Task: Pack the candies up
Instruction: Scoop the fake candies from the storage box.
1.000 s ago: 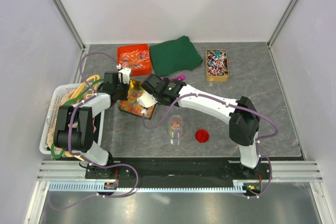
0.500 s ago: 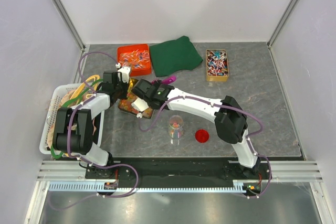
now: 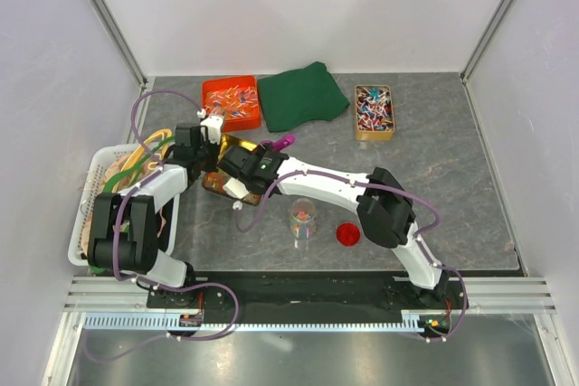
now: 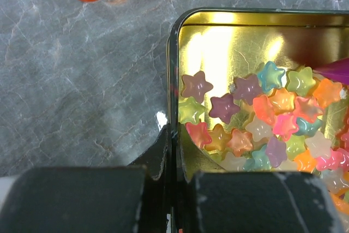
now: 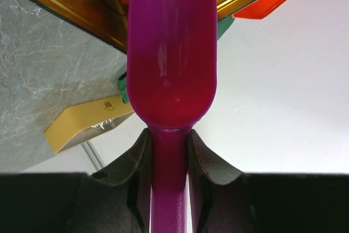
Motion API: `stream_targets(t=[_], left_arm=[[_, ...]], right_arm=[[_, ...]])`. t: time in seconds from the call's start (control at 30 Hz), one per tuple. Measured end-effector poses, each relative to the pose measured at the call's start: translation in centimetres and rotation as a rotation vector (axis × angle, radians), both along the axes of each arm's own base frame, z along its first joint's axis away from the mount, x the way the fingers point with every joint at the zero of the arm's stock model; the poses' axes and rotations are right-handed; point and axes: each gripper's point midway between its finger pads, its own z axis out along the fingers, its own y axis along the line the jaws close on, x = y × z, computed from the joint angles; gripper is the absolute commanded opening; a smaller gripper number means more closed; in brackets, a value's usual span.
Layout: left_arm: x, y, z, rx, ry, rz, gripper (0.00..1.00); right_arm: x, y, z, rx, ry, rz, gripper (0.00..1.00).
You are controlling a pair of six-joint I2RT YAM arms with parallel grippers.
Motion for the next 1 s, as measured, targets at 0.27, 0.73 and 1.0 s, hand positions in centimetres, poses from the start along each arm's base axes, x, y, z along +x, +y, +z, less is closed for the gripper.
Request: stream_targets(t=[0.27, 0.73, 1.0], left_arm=[[-0.5, 0.0, 0.9, -0.002, -0.034, -0.002, 0.02], [-1.5, 0.1, 0.9, 0.007, -0.041, -0.013, 0.02], [-1.7, -0.2, 1.4, -0.007, -0.058, -0.029, 0.02]], right_arm=[[-1.4, 0.3, -0.1, 0.044, 0.138, -0.008, 0.0], [-3.2, 0.5, -1.7, 0.101, 0.263, -0.018, 0.0], [-4.3, 1.4, -2.9, 0.149, 0.348, 0.001, 0.0]])
